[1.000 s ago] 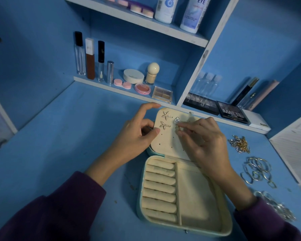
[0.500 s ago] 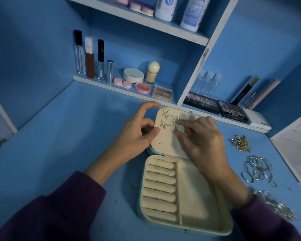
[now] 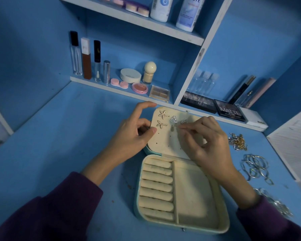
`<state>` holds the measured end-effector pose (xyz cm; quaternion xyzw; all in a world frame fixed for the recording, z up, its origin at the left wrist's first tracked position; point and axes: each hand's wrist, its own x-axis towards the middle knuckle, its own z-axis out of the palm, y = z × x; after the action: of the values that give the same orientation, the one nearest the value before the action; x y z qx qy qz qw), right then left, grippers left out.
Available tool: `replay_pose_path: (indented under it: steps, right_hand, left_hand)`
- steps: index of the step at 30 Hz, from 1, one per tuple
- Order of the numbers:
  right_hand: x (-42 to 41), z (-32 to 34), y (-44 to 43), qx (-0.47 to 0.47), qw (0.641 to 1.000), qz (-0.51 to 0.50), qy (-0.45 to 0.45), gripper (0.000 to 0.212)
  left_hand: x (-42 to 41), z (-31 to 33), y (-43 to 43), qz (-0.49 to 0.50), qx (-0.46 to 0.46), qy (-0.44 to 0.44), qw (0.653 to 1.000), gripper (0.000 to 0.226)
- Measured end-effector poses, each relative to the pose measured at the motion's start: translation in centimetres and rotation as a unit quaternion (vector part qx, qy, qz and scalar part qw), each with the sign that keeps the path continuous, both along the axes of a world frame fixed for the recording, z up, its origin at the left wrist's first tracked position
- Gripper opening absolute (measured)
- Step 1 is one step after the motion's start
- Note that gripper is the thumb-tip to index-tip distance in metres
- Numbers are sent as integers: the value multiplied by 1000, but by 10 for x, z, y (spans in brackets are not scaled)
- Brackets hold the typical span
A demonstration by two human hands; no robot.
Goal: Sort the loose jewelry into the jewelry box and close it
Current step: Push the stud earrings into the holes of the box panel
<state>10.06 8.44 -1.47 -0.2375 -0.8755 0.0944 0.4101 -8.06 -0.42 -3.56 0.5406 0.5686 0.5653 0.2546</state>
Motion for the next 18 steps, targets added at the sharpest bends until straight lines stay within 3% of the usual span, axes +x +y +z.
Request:
replay_pose_path:
  steps: [9, 13, 18]
  right_hand:
    - [52, 22, 32, -151, 985, -88, 4, 19]
    - [78, 24, 51, -215, 965, -122, -92, 22]
    - [94, 11, 62, -198, 950, -132, -205, 26]
  left_hand:
    - [1, 2, -1, 3, -11, -8, 1000, 52]
    - [1, 1, 0, 3, -14, -7, 1000, 54]
    - [1, -1, 1, 5, -11, -10, 1000, 55]
